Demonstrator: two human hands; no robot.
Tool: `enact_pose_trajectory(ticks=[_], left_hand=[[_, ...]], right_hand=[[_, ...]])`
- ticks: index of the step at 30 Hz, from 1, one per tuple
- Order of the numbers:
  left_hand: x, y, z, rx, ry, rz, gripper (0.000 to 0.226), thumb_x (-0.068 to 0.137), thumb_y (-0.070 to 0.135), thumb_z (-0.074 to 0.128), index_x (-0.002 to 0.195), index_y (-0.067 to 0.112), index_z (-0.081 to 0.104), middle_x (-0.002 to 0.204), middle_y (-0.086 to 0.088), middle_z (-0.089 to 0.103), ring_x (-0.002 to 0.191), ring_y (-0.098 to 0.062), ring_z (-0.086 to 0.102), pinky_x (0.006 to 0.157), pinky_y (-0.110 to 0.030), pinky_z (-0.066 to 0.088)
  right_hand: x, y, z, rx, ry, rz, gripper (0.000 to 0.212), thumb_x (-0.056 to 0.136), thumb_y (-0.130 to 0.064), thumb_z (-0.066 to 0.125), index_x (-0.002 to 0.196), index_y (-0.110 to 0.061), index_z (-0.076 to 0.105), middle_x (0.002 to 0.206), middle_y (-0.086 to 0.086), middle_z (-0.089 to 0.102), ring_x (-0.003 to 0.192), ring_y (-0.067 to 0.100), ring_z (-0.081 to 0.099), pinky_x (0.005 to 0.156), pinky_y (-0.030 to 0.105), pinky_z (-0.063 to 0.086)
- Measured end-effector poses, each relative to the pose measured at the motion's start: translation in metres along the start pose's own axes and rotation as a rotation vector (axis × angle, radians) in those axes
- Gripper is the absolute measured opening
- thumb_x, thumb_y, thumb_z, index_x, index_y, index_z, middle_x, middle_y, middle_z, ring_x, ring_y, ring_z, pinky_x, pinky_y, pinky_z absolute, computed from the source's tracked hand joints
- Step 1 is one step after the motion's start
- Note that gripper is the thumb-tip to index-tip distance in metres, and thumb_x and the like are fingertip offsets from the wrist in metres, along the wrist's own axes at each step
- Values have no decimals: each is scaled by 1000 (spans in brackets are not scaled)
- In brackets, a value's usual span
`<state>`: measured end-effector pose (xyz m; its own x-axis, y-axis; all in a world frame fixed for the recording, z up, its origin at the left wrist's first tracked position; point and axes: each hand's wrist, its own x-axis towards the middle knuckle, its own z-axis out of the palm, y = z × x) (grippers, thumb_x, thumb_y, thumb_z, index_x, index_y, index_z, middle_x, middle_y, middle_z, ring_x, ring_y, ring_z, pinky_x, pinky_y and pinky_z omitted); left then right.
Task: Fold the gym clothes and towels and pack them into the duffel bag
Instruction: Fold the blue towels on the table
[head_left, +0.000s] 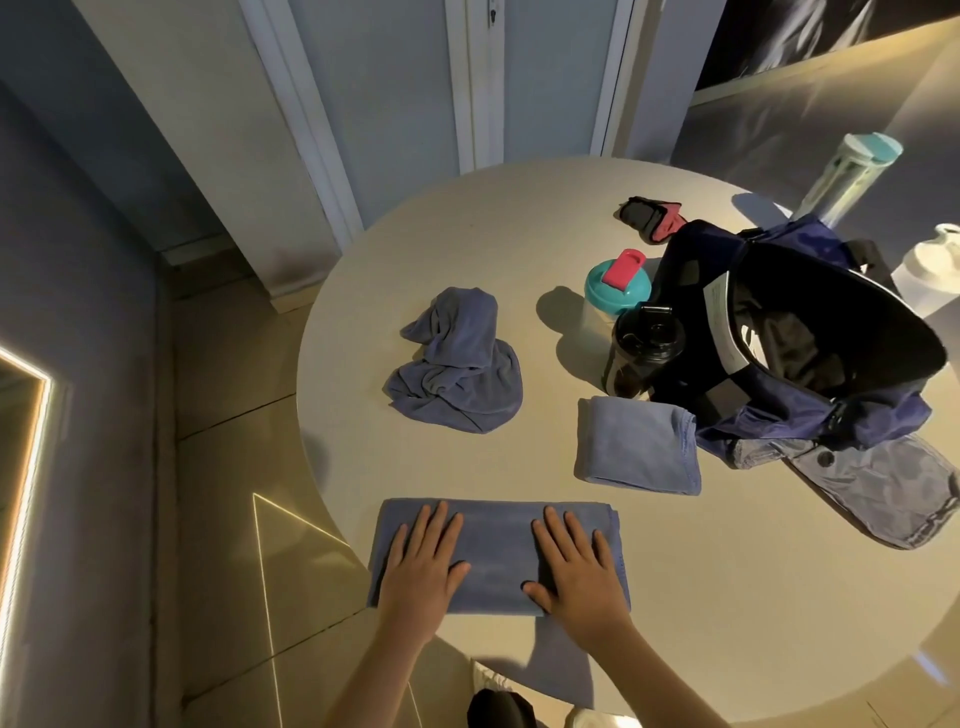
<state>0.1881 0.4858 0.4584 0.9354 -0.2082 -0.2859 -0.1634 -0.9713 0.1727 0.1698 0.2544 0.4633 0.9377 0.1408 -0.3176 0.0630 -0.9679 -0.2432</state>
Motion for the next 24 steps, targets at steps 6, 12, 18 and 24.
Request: enact_pose_trajectory(ticks=[6,12,18,24], left_hand=[[-5,-1,1,-39,38,-126,57,101,44,2,139,19,36,142,-6,48,133,-24,33,107,-43,20],[-10,-2,12,-115,192,-284,42,101,38,32,135,17,43,139,-11,51,128,-31,44,99,-52,39],[-9,4,-11,-359,130,-632,69,84,39,67,137,6,36,129,-16,46,113,-34,50,82,-44,52],[4,-10,-25,-803,103,-769,57,74,22,79,114,-1,46,97,-13,61,77,-26,57,60,-32,45]], right_hand=[[-1,3,-3,-20,-36,34,74,91,-66,6,151,-22,2,140,1,50,129,24,34,108,43,7],[-4,10,-3,-1,46,44,76,90,-68,6,151,-21,3,138,3,52,128,24,34,96,44,40],[-3,11,-6,-42,-37,30,73,91,-65,3,140,-23,37,134,2,56,117,26,58,91,41,40],[-2,23,-7,-73,-58,-53,69,94,-60,8,131,-24,54,134,0,56,116,24,59,88,40,48]])
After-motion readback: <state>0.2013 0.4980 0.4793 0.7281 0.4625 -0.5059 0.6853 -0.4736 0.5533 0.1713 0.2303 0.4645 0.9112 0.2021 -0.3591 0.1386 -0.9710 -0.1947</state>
